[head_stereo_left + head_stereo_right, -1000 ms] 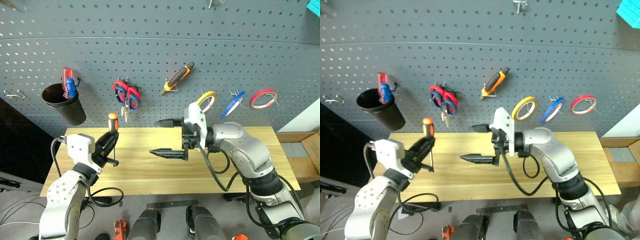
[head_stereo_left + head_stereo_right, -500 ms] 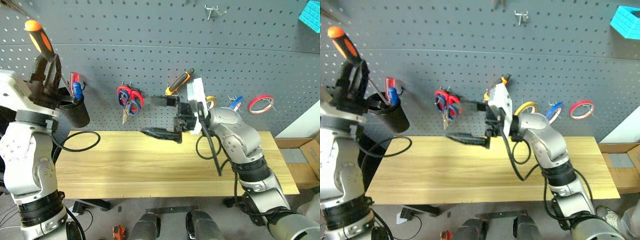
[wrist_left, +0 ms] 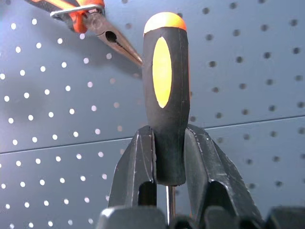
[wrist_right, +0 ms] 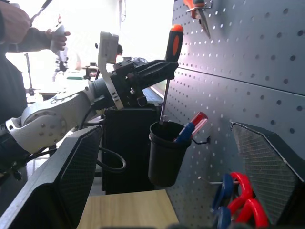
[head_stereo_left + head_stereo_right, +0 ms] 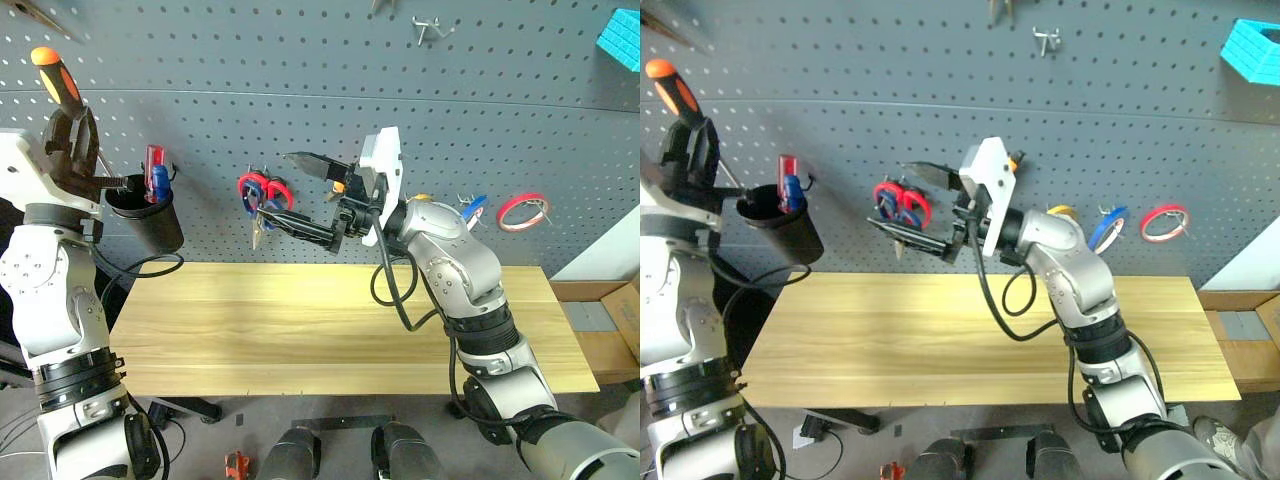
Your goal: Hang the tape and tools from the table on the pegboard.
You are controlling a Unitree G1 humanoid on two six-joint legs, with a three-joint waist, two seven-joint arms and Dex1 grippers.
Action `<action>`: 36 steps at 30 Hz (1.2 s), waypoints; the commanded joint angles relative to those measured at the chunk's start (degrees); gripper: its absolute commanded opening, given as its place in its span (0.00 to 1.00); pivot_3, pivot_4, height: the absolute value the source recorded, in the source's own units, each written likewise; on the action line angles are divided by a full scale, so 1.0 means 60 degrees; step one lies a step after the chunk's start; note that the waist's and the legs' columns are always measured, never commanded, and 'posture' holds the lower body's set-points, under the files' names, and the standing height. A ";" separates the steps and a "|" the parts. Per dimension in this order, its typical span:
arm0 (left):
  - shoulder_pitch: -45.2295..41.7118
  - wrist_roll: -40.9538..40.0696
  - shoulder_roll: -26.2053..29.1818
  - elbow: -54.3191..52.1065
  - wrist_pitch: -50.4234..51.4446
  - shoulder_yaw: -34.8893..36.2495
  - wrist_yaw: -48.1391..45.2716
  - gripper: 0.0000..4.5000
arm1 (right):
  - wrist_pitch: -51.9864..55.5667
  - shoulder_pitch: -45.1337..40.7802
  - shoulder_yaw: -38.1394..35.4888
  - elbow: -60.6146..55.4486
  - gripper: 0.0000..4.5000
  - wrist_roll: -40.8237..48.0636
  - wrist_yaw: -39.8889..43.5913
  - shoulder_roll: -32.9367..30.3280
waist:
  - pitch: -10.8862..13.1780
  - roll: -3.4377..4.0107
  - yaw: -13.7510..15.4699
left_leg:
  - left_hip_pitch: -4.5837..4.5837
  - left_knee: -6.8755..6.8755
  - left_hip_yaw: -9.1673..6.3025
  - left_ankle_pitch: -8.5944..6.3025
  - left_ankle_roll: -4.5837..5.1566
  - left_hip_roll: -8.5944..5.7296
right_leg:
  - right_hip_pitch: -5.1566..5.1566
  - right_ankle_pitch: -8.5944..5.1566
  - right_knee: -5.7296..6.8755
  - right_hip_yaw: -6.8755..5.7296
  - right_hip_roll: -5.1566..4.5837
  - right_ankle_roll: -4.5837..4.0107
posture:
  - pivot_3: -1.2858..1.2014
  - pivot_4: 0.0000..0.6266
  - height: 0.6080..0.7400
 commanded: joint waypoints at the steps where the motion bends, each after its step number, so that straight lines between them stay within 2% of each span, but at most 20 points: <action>1: -0.0240 0.0072 0.0012 0.0226 -0.0774 -0.0144 -0.0187 0.11 | -0.0174 -0.0240 -0.0045 -0.0204 1.00 -0.0057 -0.0060 -0.0008 | -0.0003 -0.0001 -0.0023 | 0.0000 0.0000 -0.0001 0.0000 0.0000 0.0000 | -0.0001 0.0000 0.0001 -0.0001 -0.0001 0.0000 | 0.54 0.15 1.00; 7: -0.0179 -0.0174 0.0043 0.0386 -0.0277 -0.0178 -0.0110 0.11 | -0.0144 -0.0210 -0.0031 -0.0234 1.00 -0.0078 -0.0050 -0.0051 | -0.0026 -0.0006 -0.0135 | -0.0001 0.0003 -0.0002 0.0000 0.0000 0.0000 | -0.0001 0.0001 0.0007 -0.0006 -0.0003 -0.0001 | 0.54 0.15 1.00; 11: 0.0370 -0.1044 -0.0281 0.0069 0.0494 0.0243 -0.0181 0.11 | -0.0181 -0.0198 0.0034 -0.0173 1.00 -0.0153 -0.0052 -0.0043 | -0.0072 0.0002 -0.0216 | 0.0003 0.0003 -0.0001 0.0000 0.0000 0.0000 | -0.0001 0.0001 0.0016 -0.0007 -0.0004 -0.0001 | 0.54 0.15 1.00; 13: 0.0635 -0.1560 -0.0390 -0.0057 0.0895 0.0416 -0.0285 0.27 | -0.0199 -0.0202 0.0051 -0.0133 1.00 -0.0184 -0.0057 -0.0034 | -0.0083 -0.0002 -0.0273 | 0.0010 0.0002 0.0001 0.0000 0.0000 0.0001 | -0.0001 0.0001 0.0020 -0.0009 -0.0005 -0.0001 | 0.54 0.16 1.00; 15: 0.0784 -0.1582 -0.0382 -0.0066 0.1000 0.0417 -0.0173 0.40 | -0.0189 -0.0206 0.0053 -0.0111 1.00 -0.0197 -0.0042 -0.0023 | -0.0083 -0.0003 -0.0288 | 0.0014 0.0003 0.0001 0.0000 0.0000 0.0002 | -0.0001 0.0001 0.0022 -0.0011 -0.0005 -0.0001 | 0.54 0.16 1.00; 22: 0.1131 -0.1576 -0.0209 -0.0974 0.1339 0.0225 -0.0074 0.95 | -0.0080 -0.0155 0.0072 -0.0035 1.00 -0.0127 0.0490 -0.0352 | -0.0097 -0.0004 -0.0223 | 0.0015 0.0006 -0.0001 0.0001 -0.0001 0.0000 | 0.0003 0.0001 0.0023 -0.0013 -0.0008 -0.0002 | 0.55 0.16 1.00; 23: 0.1195 -0.1590 -0.0140 -0.1315 0.1471 0.0001 -0.0285 0.99 | 0.0068 -0.0052 0.0042 -0.0131 1.00 0.0048 0.0840 -0.0589 | -0.0098 -0.0004 -0.0209 | 0.0015 0.0007 -0.0002 0.0001 -0.0001 0.0000 | 0.0004 0.0001 0.0023 -0.0013 -0.0008 -0.0002 | 0.55 0.16 1.00; 26: 0.1761 -0.3106 -0.0149 -0.3412 0.3064 -0.0862 -0.1136 0.99 | 0.0575 0.0434 -0.0139 -0.0624 1.00 0.0834 0.2073 -0.1544 | -0.0114 -0.0005 -0.0099 | 0.0012 0.0008 -0.0010 0.0000 0.0000 -0.0003 | 0.0013 0.0001 0.0013 -0.0015 -0.0012 -0.0002 | 0.55 0.17 1.00; 29: 0.2706 -0.4263 -0.0126 -0.4635 0.3982 -0.1004 -0.1610 0.99 | 0.0724 0.0853 -0.0277 -0.0799 1.00 0.1132 0.2397 -0.2064 | -0.0121 0.0006 -0.0104 | 0.0010 0.0007 -0.0008 -0.0002 0.0004 -0.0003 | 0.0020 0.0001 0.0001 -0.0012 -0.0016 -0.0003 | 0.55 0.20 1.00; 33: 0.4451 -0.4193 -0.0425 -0.5239 0.3993 -0.1119 -0.1956 0.99 | 0.1046 0.1917 -0.0553 -0.0925 1.00 0.1429 0.2389 -0.2549 | -0.0106 0.0093 -0.0219 | 0.0059 -0.0019 0.0016 -0.0006 0.0010 0.0005 | 0.0039 -0.0005 0.0009 0.0008 -0.0010 -0.0012 | 0.54 0.26 1.00; 36: 0.5340 -0.4031 -0.0942 -0.5264 0.4070 -0.1347 -0.1618 0.99 | 0.1047 0.2862 -0.0936 -0.0558 1.00 0.1124 0.1547 -0.2576 | -0.0073 0.0144 -0.0182 | 0.0112 -0.0024 0.0007 -0.0026 0.0043 0.0020 | 0.0099 -0.0012 0.0005 0.0011 -0.0013 -0.0025 | 0.53 0.27 1.00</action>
